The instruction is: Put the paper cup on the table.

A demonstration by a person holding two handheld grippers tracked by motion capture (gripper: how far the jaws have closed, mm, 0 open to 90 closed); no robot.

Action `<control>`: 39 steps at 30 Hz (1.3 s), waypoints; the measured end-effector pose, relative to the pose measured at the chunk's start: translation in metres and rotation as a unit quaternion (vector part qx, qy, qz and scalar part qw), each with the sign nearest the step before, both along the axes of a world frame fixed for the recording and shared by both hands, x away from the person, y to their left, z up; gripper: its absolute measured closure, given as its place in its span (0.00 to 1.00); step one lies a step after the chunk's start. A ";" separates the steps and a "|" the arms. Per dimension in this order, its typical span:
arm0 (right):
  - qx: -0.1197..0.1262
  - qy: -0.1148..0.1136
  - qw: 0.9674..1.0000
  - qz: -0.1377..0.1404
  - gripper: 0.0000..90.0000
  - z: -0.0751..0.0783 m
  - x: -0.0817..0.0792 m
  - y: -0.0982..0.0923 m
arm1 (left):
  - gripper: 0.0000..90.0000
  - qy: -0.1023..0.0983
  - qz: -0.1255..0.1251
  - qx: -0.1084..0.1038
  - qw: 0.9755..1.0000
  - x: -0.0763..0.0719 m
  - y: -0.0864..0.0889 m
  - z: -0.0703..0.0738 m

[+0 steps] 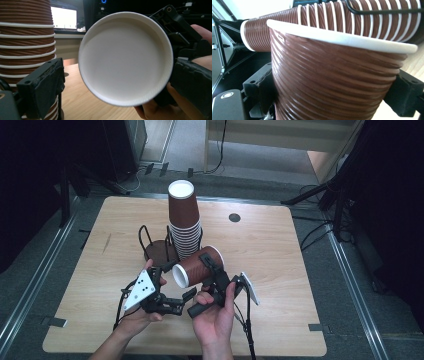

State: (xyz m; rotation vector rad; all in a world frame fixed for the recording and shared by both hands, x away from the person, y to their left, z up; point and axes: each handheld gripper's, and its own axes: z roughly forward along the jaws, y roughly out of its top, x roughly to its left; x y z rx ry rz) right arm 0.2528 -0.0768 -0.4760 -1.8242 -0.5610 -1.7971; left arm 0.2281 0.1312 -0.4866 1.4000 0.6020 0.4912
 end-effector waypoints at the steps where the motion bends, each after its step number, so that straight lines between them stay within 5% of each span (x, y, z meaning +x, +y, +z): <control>1: -0.002 -0.003 1.000 -0.003 0.12 0.000 0.000 -0.001 | 0.00 0.000 0.001 0.003 1.000 0.000 0.000 0.000; 16: -0.047 -0.064 0.996 -0.035 0.13 0.009 -0.003 -0.007 | 0.00 0.031 0.018 0.029 0.999 -0.003 0.011 -0.006; 27: -0.096 -0.116 0.987 -0.048 0.13 0.019 -0.006 -0.010 | 0.00 0.057 0.052 0.037 0.996 -0.002 0.034 -0.019; 39: -0.121 -0.138 0.982 -0.052 0.13 0.023 -0.004 -0.014 | 0.00 0.082 0.092 0.037 0.992 0.003 0.063 -0.031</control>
